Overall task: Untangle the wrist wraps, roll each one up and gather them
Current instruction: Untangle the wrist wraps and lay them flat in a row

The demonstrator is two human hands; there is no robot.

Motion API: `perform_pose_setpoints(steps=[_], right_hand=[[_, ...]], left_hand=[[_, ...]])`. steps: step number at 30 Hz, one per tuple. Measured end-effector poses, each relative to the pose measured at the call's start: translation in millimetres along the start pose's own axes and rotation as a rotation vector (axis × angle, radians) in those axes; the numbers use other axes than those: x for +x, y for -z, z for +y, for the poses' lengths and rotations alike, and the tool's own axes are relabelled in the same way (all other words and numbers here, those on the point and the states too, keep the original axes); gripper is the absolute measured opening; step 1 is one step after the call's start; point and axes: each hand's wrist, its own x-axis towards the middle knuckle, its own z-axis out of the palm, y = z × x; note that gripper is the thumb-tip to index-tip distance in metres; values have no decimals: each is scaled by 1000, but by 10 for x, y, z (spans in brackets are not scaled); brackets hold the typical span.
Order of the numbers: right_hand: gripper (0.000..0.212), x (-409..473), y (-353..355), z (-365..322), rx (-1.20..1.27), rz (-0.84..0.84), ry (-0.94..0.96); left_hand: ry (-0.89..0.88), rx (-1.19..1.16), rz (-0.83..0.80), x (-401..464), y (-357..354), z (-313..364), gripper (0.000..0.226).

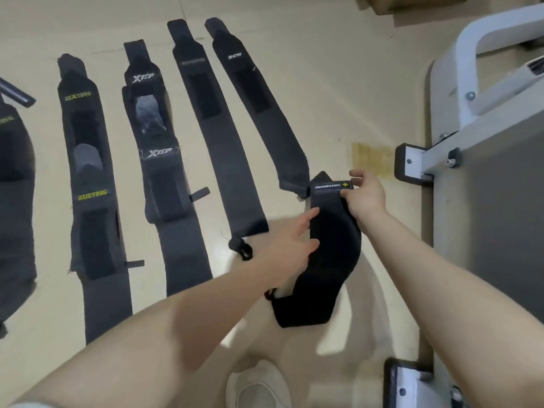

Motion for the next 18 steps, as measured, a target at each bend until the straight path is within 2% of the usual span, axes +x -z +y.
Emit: perform_pose_setpoints(steps=[3, 6, 8, 10, 12, 15, 18], right_hand=[[44, 133, 89, 225, -60, 89, 19], [44, 214, 182, 338, -34, 169, 73], [43, 252, 259, 324, 5, 230, 111], [42, 272, 357, 301, 47, 275, 120], [42, 270, 424, 308, 123, 287, 88], [41, 228, 440, 375, 288, 295, -43], [40, 182, 399, 442, 428, 273, -181]], left_hand=[[-11, 202, -59, 191, -172, 44, 60], [-28, 232, -96, 321, -335, 145, 59], [-61, 267, -88, 399, -419, 219, 59], [-147, 446, -47, 473, -458, 304, 55], [-239, 698, 23, 565, -420, 333, 49], [-273, 909, 110, 874, -236, 280, 45], [-301, 1144, 124, 1263, -86, 217, 54]])
